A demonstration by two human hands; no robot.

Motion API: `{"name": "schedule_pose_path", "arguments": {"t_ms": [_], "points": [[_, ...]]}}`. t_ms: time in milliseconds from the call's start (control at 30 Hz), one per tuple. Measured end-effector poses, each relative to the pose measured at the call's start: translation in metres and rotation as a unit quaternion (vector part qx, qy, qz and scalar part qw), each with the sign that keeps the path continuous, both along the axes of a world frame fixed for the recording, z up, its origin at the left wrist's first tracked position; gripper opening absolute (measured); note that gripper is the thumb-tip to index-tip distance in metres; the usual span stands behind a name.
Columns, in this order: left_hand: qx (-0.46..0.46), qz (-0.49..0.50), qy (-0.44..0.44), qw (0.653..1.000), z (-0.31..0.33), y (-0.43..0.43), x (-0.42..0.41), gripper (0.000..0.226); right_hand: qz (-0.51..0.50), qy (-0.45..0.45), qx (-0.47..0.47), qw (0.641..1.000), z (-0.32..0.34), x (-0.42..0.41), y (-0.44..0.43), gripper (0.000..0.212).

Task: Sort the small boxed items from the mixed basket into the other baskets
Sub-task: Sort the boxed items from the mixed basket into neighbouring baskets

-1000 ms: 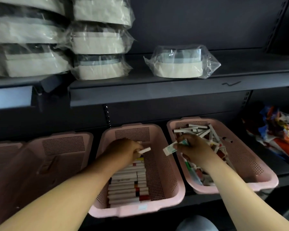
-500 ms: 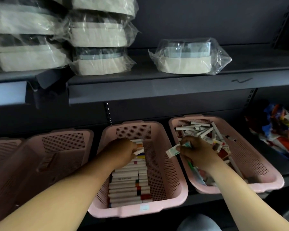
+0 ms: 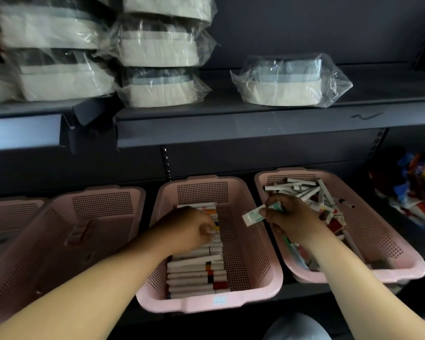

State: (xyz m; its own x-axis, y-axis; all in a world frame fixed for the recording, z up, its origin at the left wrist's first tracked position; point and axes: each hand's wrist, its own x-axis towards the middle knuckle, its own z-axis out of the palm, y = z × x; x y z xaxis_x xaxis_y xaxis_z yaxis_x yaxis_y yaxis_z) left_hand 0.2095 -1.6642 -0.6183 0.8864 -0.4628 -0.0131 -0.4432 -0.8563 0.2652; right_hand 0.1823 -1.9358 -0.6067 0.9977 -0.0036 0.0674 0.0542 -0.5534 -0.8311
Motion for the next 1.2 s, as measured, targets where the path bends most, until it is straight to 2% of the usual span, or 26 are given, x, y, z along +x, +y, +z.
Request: {"name": "schedule_pose_path", "arguments": {"t_ms": [100, 167, 300, 400, 567, 700, 867, 933, 1067, 1167, 1200], "points": [[-0.121, 0.004, -0.015, 0.992, 0.01, -0.009, -0.004, 0.034, 0.023, -0.001, 0.047, 0.999, 0.002, 0.001, 0.015, 0.007], [-0.147, -0.021, -0.044, 0.988, 0.018, -0.016, -0.01, 0.031, 0.043, -0.003, 0.061, 0.997, 0.005, 0.001, 0.027, 0.007], [-0.12, -0.043, -0.139, 0.982, 0.027, -0.017, -0.018, 0.024, 0.082, -0.013, 0.083, 0.993, 0.013, -0.004, 0.053, 0.009], [-0.11, -0.041, -0.204, 0.972, 0.03, -0.003, -0.019, 0.019, 0.096, 0.014, 0.103, 0.99, 0.018, -0.004, 0.075, 0.011], [-0.079, -0.009, -0.217, 0.973, 0.034, 0.035, -0.027, 0.025, 0.105, 0.05, 0.146, 0.982, 0.019, 0.001, 0.116, 0.007], [-0.086, 0.067, -0.165, 0.98, 0.04, 0.073, -0.035, 0.023, 0.137, 0.066, 0.162, 0.975, 0.021, 0.005, 0.153, 0.002], [-0.126, 0.193, -0.093, 0.969, 0.038, 0.138, -0.035, 0.035, 0.165, 0.068, 0.106, 0.978, 0.016, 0.014, 0.189, 0.004], [-0.098, 0.231, -0.045, 0.967, 0.027, 0.164, -0.031, 0.039, 0.182, 0.065, 0.074, 0.978, 0.012, 0.016, 0.199, 0.006], [-0.001, 0.279, 0.056, 0.959, 0.005, 0.19, -0.013, 0.016, 0.206, 0.047, 0.034, 0.977, 0.006, 0.015, 0.216, 0.012], [0.003, 0.311, 0.137, 0.94, 0.001, 0.194, -0.001, 0.009, 0.215, 0.045, 0.012, 0.975, 0.004, 0.014, 0.225, 0.013], [0.0, 0.315, 0.158, 0.936, -0.004, 0.195, 0.003, 0.019, 0.218, 0.044, 0.004, 0.975, 0.005, 0.014, 0.226, 0.013]]}}
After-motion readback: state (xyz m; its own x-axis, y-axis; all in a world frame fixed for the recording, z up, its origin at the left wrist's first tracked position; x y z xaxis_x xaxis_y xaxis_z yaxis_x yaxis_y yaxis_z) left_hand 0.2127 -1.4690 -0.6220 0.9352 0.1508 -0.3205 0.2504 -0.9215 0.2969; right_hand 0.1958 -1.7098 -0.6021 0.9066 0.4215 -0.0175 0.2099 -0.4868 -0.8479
